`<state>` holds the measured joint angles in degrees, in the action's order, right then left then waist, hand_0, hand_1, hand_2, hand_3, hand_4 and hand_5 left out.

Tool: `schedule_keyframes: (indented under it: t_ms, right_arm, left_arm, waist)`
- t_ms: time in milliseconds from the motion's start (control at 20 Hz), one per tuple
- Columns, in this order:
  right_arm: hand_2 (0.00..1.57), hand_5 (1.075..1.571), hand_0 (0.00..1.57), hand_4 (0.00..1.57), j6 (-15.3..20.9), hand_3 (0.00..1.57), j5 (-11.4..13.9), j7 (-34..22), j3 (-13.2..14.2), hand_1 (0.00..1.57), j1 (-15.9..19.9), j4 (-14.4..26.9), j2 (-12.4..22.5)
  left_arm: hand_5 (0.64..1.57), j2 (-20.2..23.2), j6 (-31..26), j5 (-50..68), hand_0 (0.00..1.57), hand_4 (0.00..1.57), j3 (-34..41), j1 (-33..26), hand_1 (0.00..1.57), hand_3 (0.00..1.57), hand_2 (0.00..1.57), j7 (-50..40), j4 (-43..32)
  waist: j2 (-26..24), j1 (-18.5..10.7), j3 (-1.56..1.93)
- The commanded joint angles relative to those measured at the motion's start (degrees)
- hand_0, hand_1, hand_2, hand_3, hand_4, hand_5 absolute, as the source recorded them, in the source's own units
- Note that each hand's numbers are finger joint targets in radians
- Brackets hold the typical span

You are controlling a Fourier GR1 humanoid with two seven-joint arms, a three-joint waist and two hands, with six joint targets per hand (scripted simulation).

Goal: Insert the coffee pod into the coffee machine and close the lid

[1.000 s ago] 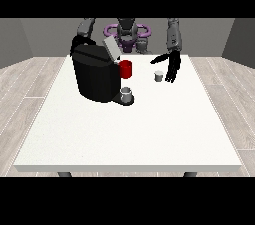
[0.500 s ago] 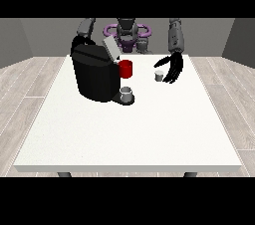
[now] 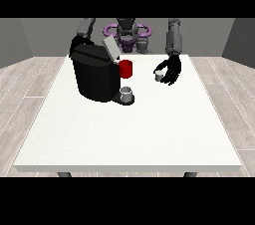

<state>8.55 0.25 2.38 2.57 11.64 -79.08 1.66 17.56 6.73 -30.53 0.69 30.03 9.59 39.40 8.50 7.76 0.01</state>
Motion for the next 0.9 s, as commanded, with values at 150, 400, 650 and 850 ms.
schedule_keyframes:
  t_ms: [150, 400, 650, 850]
  right_arm:
    - [0.0, 1.571, 0.0, 0.52, -0.31, 0.0, -2.13, 2.95, 2.09, 0.0, 0.91, 2.87, -0.19]
    - [0.0, 1.571, 0.0, 0.41, -0.9, 0.0, -0.28, 0.35, -1.22, 0.0, -0.08, -1.6, -0.04]
    - [0.0, 1.571, 0.0, 0.43, 1.11, 0.0, -1.33, 1.08, 0.84, 0.0, 2.8, 2.03, -1.13]
    - [0.0, 1.571, 0.0, 0.5, 1.2, 0.0, -1.6, -0.38, 1.06, 0.0, 1.84, 4.63, -0.61]
  left_arm:
    - [1.571, 0.28, 3.63, -3.65, 0.92, 0.36, 0.19, 2.63, 0.92, 0.83, 1.04, 1.47, -3.15]
    - [1.571, 3.67, 3.73, -6.18, 0.97, 0.32, 0.26, 3.17, 0.97, 0.79, 1.05, 3.04, -7.67]
    - [1.571, 1.53, 2.94, -7.19, 1.27, 0.51, -0.5, 6.65, 1.27, 1.36, 1.4, 4.1, -6.19]
    - [1.571, 1.67, -4.1, -5.42, 1.48, 0.63, -0.86, 9.79, 1.48, 1.41, 1.47, 5.05, -3.2]
  waist:
    - [0.91, -0.54, -0.02]
    - [1.62, 2.33, -0.05]
    - [1.75, -0.02, -0.03]
    - [-1.89, -0.79, -0.01]
